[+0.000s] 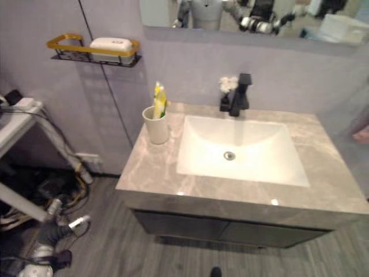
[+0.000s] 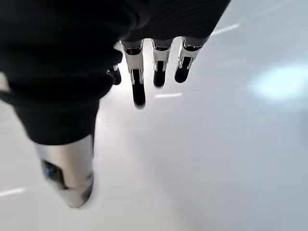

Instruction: Put brush and paste in cup on sink, flatten towel.

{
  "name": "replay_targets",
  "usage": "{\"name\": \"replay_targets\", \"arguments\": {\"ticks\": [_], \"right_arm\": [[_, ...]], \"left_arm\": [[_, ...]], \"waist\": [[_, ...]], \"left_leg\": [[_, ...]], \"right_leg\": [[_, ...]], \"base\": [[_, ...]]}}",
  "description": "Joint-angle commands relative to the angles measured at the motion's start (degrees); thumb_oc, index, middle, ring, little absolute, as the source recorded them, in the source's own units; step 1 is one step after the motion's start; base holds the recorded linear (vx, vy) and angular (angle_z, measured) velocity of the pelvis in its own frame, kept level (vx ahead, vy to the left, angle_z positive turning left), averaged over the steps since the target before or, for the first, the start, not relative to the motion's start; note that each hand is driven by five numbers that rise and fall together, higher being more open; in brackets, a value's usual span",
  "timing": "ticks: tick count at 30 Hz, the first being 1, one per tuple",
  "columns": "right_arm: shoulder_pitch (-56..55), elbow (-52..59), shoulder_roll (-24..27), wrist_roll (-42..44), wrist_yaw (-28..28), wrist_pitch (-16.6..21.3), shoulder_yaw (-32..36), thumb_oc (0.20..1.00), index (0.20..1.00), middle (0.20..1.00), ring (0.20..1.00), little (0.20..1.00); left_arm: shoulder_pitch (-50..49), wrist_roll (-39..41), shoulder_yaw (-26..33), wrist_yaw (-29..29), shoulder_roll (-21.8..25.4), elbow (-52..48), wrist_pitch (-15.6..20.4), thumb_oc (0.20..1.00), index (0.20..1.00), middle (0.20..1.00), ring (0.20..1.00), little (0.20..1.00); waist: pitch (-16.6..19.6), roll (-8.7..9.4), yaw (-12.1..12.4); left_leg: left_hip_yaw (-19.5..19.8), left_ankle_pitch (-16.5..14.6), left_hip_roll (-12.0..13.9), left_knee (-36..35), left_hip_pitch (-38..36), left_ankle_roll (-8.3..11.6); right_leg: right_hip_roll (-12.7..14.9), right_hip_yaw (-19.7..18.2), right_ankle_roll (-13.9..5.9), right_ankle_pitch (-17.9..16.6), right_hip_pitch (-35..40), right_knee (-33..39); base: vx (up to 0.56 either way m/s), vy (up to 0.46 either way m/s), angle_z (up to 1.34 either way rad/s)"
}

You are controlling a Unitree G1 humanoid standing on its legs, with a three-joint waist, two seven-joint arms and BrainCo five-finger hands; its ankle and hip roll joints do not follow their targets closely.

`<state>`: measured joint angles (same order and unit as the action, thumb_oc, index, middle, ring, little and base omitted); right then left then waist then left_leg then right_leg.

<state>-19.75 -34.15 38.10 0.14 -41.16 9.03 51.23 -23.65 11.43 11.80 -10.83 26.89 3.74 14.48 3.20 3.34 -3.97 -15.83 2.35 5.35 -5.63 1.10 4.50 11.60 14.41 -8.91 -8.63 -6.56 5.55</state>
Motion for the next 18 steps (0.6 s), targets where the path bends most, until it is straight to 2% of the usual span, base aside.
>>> {"name": "replay_targets", "arguments": {"ticks": [1, 4, 10, 12, 13, 14, 15, 16, 18], "right_arm": [[4.48, -4.71, 2.52, 7.76, -0.15, 2.09, -2.01, 1.000, 1.000, 1.000, 1.000, 1.000], [6.98, -17.02, -1.69, 16.78, 5.47, 3.61, -8.37, 1.000, 1.000, 1.000, 1.000, 1.000], [11.96, -41.94, -9.48, 27.25, 21.87, 0.66, -22.31, 1.000, 1.000, 1.000, 1.000, 1.000], [13.48, -46.31, -12.60, 24.18, 26.38, -2.35, -28.97, 1.000, 1.000, 1.000, 1.000, 1.000], [13.81, -46.44, -14.37, 18.08, 27.16, -3.31, -35.16, 1.000, 1.000, 1.000, 1.000, 1.000], [13.93, -46.43, -14.46, 17.99, 27.10, -3.34, -35.35, 1.000, 1.000, 1.000, 1.000, 1.000], [14.19, -43.85, -15.60, 7.69, 29.22, -4.17, -44.43, 1.000, 1.000, 1.000, 1.000, 1.000], [14.27, -41.43, -16.63, 1.55, 30.21, -4.68, -50.49, 1.000, 1.000, 1.000, 1.000, 1.000], [13.31, -33.10, -16.49, -4.77, 31.45, -4.34, -56.38, 1.000, 1.000, 1.000, 1.000, 1.000]], "left_arm": [[3.65, 2.30, 3.00, -2.69, 1.59, -4.02, 4.04, 1.000, 1.000, 1.000, 1.000, 1.000], [6.72, 2.24, 3.08, -2.98, 1.68, -6.39, 4.96, 1.000, 1.000, 1.000, 1.000, 1.000], [9.69, 3.85, 3.37, 1.01, 2.46, -13.70, 6.45, 1.000, 1.000, 1.000, 1.000, 1.000], [9.66, 5.62, 2.24, 3.11, 1.64, -14.61, 6.02, 1.000, 1.000, 1.000, 1.000, 1.000], [9.44, 6.89, 1.81, 4.15, 1.24, -15.85, 5.96, 1.000, 1.000, 1.000, 1.000, 1.000], [9.24, 6.98, 2.12, 4.25, 1.26, -15.99, 5.90, 1.000, 1.000, 1.000, 1.000, 1.000], [8.49, 8.13, 1.22, 6.35, 1.42, -18.04, 5.75, 1.000, 1.000, 1.000, 1.000, 1.000], [7.25, 7.62, 1.22, 7.55, 1.85, -18.91, 5.63, 1.000, 1.000, 1.000, 1.000, 1.000], [5.02, 8.31, 1.32, 9.12, 2.18, -20.61, 5.20, 1.000, 1.000, 1.000, 1.000, 1.000]], "waist": [[-1.62, -2.41, 0.83], [-2.12, -2.53, 0.43], [-3.40, -2.50, 1.41], [-3.72, -2.62, 2.23], [-4.07, -2.79, 2.68], [-4.05, -2.68, 2.49], [-4.84, -2.93, 3.28], [-5.21, -3.00, 3.55], [-5.93, -3.29, 3.97]], "left_leg": [[2.48, 1.21, 1.78, 0.63, 1.61, 1.31], [1.90, 1.84, 2.22, 0.63, 1.52, 1.56], [1.75, 2.15, 2.87, 0.63, 1.19, 2.26], [1.73, 2.20, 3.10, 0.63, 0.75, 2.44], [1.56, 2.09, 3.33, 0.63, 0.25, 2.60], [1.53, 2.36, 3.32, 0.63, 0.42, 2.56], [1.70, 2.69, 3.63, 0.63, 0.13, 2.84], [1.90, 3.31, 3.83, 0.63, 0.51, 3.00], [2.03, 4.06, 4.32, 0.63, 0.88, 3.41]], "right_leg": [[1.42, 0.69, -3.34, 2.27, 4.86, -0.55], [1.08, 0.28, -2.86, 2.00, 4.40, -0.55], [0.47, 0.29, -2.16, 2.58, 4.59, -0.55], [0.20, 0.40, -1.78, 2.92, 5.01, -0.55], [-0.07, 0.41, -1.51, 3.33, 5.43, -0.55], [-0.06, 0.37, -1.43, 3.11, 5.25, -0.55], [-0.53, 0.36, -1.16, 3.64, 5.59, -0.55], [-0.81, 0.34, -0.78, 3.77, 5.42, -0.55], [-1.37, 0.40, -0.44, 4.08, 5.25, -0.55]], "base": [[0.00, -0.021, -0.13], [-0.04, -0.026, -0.04], [-0.01, -0.057, -0.02], [0.00, -0.074, 0.00], [-0.02, -0.048, 0.00], [0.00, -0.092, -0.01], [-0.04, -0.098, 0.00], [-0.02, -0.124, 0.03], [-0.05, -0.090, 0.06]]}}
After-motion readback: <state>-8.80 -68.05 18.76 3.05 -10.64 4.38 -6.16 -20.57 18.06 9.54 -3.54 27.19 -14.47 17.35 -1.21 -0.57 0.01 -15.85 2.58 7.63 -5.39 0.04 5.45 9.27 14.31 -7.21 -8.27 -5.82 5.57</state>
